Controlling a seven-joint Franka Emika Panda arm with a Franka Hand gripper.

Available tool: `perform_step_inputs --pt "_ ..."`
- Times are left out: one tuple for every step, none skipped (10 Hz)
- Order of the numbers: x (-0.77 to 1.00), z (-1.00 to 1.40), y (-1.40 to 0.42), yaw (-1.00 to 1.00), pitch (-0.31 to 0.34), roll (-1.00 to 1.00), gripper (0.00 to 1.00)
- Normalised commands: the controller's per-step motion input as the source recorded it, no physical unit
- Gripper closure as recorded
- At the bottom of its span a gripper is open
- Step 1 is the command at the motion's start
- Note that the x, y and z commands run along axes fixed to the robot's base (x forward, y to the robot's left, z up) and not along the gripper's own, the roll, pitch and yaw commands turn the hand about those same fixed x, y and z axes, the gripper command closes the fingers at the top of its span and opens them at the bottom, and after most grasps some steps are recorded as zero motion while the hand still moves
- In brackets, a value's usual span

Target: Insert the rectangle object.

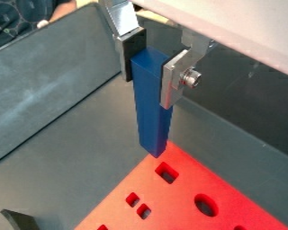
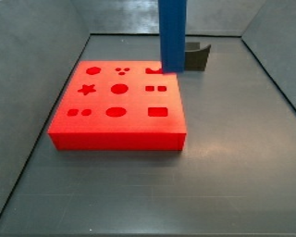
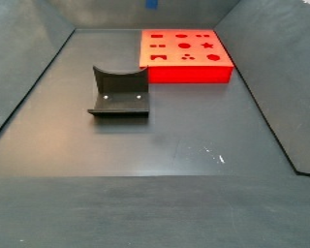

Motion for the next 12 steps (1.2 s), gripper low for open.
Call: perform_step_inputs --pt "0.09 -0.70 -0.09 0.00 -0.060 0.31 1.00" --pt "0.00 -0.70 0.00 0.00 -0.043 0.31 1.00" --pt "0.00 -0.72 0.00 0.00 -0.050 0.31 1.00" --pt "0.00 -0.23 -0.01 0.00 -0.050 0.05 1.00" --pt "0.00 -0.03 0.00 0.00 0.000 -0.02 1.00" --pt "-0.01 -0.16 -0.08 0.02 0.000 -0.01 1.00" --pt "-0.04 -0.28 -0.10 0.03 0.000 0.00 1.00" --pt "-0.08 -0.24 -0.09 0.03 0.000 0.00 1.00" --pt "-0.11 -0.18 -0.15 0.00 -0.013 0.01 1.00" --pt "-0.02 -0.12 -0.15 0.00 0.000 0.01 1.00" --pt "-0.06 -0.13 -0.11 0.00 -0.014 0.02 1.00" --pt "-0.03 -0.15 -0.10 0.00 -0.004 0.02 1.00"
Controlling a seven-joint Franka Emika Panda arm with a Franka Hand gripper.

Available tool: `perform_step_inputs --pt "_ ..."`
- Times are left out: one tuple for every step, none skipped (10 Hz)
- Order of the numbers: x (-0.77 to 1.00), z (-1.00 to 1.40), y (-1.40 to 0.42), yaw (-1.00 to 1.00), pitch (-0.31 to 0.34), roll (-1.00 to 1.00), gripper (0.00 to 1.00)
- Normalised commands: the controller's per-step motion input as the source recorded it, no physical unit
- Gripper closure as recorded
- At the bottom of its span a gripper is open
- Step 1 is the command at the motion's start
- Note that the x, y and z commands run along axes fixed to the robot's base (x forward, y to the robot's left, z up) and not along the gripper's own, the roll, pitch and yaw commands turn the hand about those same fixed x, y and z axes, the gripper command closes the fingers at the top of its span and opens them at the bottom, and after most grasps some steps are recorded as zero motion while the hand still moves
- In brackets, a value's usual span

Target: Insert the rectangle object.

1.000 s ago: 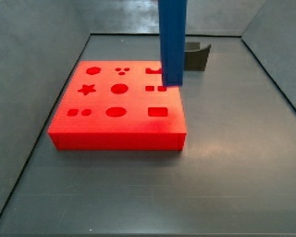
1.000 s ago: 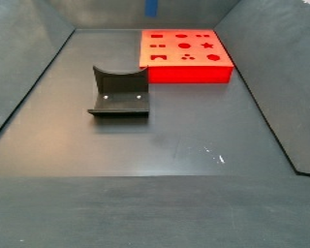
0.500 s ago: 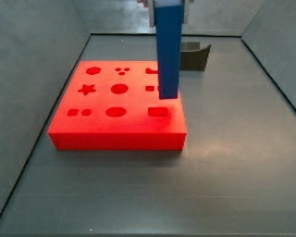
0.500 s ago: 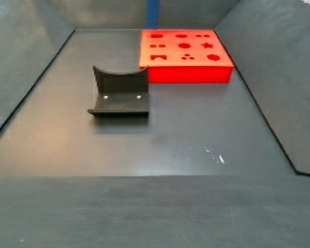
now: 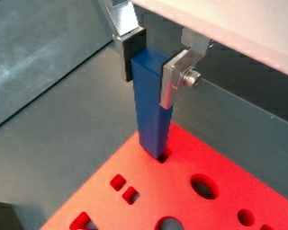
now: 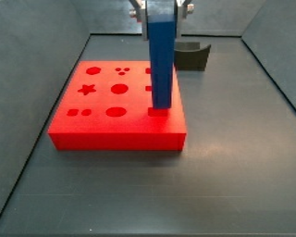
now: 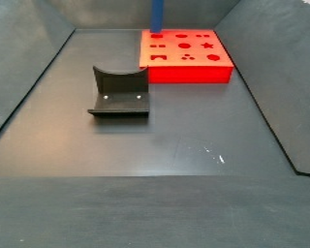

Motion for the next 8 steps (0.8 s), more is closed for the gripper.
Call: perform_step_inputs --pt "-0.06 -0.19 -0.01 0.00 -0.019 0.00 1.00" --pt "0.00 -0.18 -0.02 0.00 0.000 0.01 1.00" --pt "0.00 -0.18 0.00 -0.01 0.000 0.00 1.00" --pt "0.00 -0.17 0.00 -0.02 0.000 0.01 1.00" --pt "0.00 -0.15 -0.01 -0.03 0.000 0.00 1.00" --pt "0.00 -0.15 -0.08 -0.03 0.000 0.00 1.00" --pt "0.01 -0.17 -0.09 -0.06 0.000 0.00 1.00" --pt "0.06 -0.21 -0.13 -0.05 0.000 0.00 1.00"
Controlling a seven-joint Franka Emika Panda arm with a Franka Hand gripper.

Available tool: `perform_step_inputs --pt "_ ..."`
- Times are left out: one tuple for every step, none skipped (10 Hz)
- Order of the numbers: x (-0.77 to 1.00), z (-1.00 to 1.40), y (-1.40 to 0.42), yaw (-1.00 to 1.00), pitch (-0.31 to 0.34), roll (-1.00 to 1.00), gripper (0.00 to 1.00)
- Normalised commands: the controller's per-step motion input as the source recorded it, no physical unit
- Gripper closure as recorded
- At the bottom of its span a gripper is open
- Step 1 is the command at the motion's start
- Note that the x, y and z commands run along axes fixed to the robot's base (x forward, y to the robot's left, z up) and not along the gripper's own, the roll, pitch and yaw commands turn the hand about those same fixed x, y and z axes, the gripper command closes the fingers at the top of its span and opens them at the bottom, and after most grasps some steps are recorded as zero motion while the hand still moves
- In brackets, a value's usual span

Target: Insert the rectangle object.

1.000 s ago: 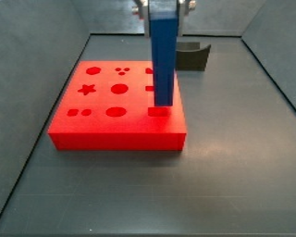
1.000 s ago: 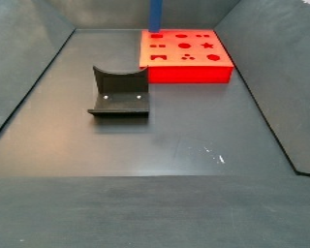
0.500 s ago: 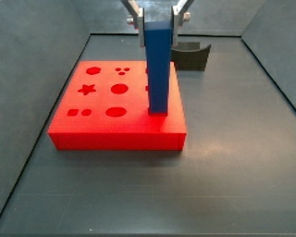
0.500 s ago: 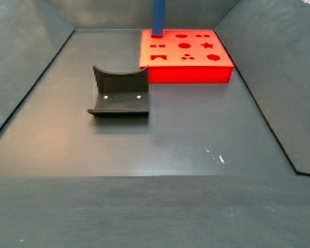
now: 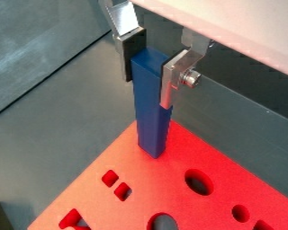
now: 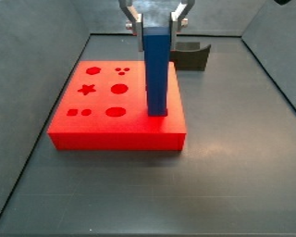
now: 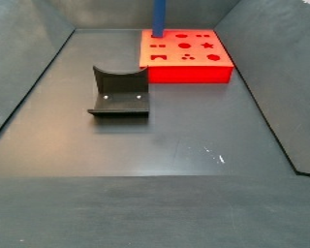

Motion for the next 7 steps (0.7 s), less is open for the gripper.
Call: perform_step_inputs --pt "0.10 -0.27 -0.15 -0.04 0.000 0.00 1.00" --pt "0.10 -0.32 -0.12 -0.05 0.000 0.00 1.00" --pt "0.13 -0.37 -0.04 -0.08 0.007 -0.03 1.00" --pt "0.08 -0.50 0.03 -0.10 0.021 -0.23 1.00" --pt "0.07 -0.57 0.08 -0.06 0.011 -0.18 1.00" --pt "0.07 -0.57 0.07 -0.02 0.000 0.00 1.00" --pt "0.01 -0.51 0.17 0.00 0.000 0.11 1.00"
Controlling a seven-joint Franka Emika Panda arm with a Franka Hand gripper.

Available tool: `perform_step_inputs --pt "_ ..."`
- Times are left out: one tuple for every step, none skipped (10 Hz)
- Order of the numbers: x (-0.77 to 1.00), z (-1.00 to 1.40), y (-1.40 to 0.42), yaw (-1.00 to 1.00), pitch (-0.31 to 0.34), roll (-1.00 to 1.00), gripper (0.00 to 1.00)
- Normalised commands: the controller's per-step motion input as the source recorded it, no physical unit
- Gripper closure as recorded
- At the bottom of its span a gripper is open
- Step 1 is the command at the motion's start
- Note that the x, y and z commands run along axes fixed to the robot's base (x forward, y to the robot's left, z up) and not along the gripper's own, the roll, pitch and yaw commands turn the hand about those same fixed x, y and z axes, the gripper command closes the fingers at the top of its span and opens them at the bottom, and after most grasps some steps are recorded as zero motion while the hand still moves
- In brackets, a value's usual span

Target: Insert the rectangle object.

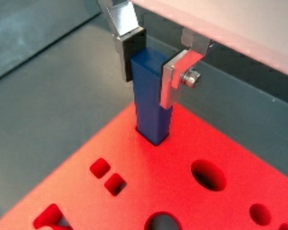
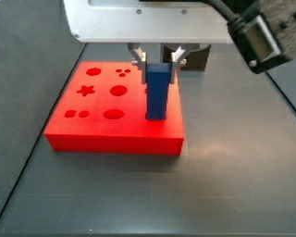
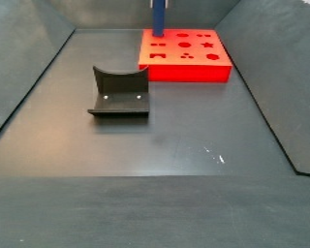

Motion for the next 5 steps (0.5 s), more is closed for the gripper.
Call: perform_step_inputs --pt "0.00 -0.44 0.23 0.00 0.000 0.17 1.00" --pt "0.00 -0.39 0.28 0.00 0.000 0.19 1.00" --pt "0.00 -0.33 0.26 0.00 0.000 0.18 1.00" --pt "-0.09 -0.18 0.03 -0.03 -0.001 0.19 1.00" --pt "-0.14 -0.05 -0.05 -0.01 -0.026 0.18 1.00"
